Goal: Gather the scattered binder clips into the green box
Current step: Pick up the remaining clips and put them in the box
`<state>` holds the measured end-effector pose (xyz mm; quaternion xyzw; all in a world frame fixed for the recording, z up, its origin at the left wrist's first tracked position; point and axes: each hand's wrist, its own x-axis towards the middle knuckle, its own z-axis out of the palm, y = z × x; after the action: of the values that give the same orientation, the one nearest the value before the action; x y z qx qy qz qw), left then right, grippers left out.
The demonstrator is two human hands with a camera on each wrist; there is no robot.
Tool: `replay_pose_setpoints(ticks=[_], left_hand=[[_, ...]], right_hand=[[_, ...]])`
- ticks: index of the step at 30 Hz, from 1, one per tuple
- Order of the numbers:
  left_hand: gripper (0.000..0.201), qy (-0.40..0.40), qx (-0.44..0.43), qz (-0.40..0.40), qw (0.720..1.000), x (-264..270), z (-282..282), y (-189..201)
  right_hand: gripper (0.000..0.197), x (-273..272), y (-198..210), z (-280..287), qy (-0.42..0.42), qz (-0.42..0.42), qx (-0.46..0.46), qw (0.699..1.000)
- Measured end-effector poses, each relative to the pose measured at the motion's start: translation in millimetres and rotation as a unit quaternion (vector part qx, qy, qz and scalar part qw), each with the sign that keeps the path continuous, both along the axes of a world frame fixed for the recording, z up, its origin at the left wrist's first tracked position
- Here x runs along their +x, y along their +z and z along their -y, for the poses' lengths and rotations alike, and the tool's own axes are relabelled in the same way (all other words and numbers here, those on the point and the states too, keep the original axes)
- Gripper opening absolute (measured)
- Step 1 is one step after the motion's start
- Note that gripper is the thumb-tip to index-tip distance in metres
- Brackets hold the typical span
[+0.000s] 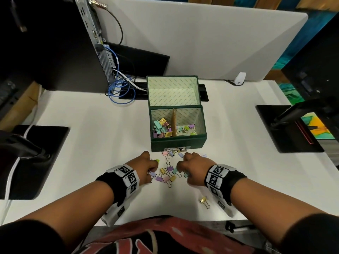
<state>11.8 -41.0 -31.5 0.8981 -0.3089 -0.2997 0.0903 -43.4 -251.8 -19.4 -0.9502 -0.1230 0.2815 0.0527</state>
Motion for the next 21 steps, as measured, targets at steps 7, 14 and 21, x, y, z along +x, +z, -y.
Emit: replay_pose_setpoints(ticks=[7,14,21], left_hand=[[0.025,-0.015,-0.006,0.008,1.0,2,3,-4],[0.019,-0.018,0.006,0.001,1.0,4,12,-3],[0.04,-0.024,-0.007,0.024,0.999,4,17,-6]], right_hand=[[0.052,-1,2,-2,0.011,0.015,0.011,1.0],[0.046,10,-3,-3,-0.014,0.003,0.034,0.999],[0.038,15,-5,-1,-0.03,-0.006,0.039,0.999]])
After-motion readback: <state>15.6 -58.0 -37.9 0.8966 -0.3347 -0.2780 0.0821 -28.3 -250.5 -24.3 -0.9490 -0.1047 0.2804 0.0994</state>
